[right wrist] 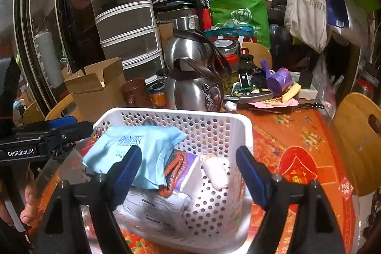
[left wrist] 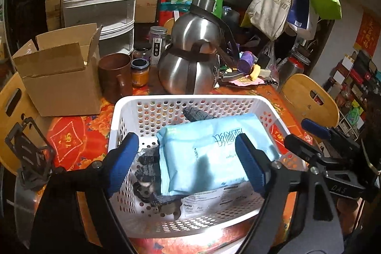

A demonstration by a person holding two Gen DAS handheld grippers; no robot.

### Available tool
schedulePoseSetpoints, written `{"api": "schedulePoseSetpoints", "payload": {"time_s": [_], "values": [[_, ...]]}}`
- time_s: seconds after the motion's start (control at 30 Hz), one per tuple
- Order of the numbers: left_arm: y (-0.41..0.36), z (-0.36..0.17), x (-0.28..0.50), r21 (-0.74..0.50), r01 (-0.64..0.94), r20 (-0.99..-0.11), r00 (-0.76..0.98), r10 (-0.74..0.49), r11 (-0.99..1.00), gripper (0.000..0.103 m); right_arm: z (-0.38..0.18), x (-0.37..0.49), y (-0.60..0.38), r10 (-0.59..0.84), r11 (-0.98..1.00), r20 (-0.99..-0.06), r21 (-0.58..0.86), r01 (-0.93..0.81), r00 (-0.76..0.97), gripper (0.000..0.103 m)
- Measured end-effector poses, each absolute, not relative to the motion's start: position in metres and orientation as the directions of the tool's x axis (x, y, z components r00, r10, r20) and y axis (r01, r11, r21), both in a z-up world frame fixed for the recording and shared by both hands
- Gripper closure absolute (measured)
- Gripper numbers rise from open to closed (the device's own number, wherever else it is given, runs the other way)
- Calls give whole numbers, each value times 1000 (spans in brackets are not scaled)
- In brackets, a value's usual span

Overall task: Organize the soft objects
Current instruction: 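Move both grippers down to the clear plastic bag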

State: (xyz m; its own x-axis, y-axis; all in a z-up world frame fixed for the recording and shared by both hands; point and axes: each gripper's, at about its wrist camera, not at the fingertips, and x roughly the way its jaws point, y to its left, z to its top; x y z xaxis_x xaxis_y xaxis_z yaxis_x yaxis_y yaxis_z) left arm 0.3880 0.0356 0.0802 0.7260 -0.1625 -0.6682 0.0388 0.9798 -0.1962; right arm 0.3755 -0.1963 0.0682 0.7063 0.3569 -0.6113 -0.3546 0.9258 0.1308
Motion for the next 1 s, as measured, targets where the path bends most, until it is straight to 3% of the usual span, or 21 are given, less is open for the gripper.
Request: {"api": "schedulePoseSetpoints", "payload": {"time_s": [0.5, 0.6, 0.77, 1.0], "values": [[40, 69, 319, -187, 8, -684, 717, -136, 982, 21, 74, 341, -203, 359, 925, -595, 124, -360, 719, 22], [51, 45, 277, -199, 2, -703, 697, -144, 980, 21, 67, 314, -215, 345, 930, -598, 114, -349, 724, 12], [65, -27, 219, -241, -17, -761, 623, -179, 970, 21, 15, 267, -244, 385, 918, -648, 195, -345, 658, 9], [64, -75, 206, -260, -16, -798, 566, -206, 965, 21, -57, 240, -241, 364, 920, -763, 203, -336, 534, 10]]}}
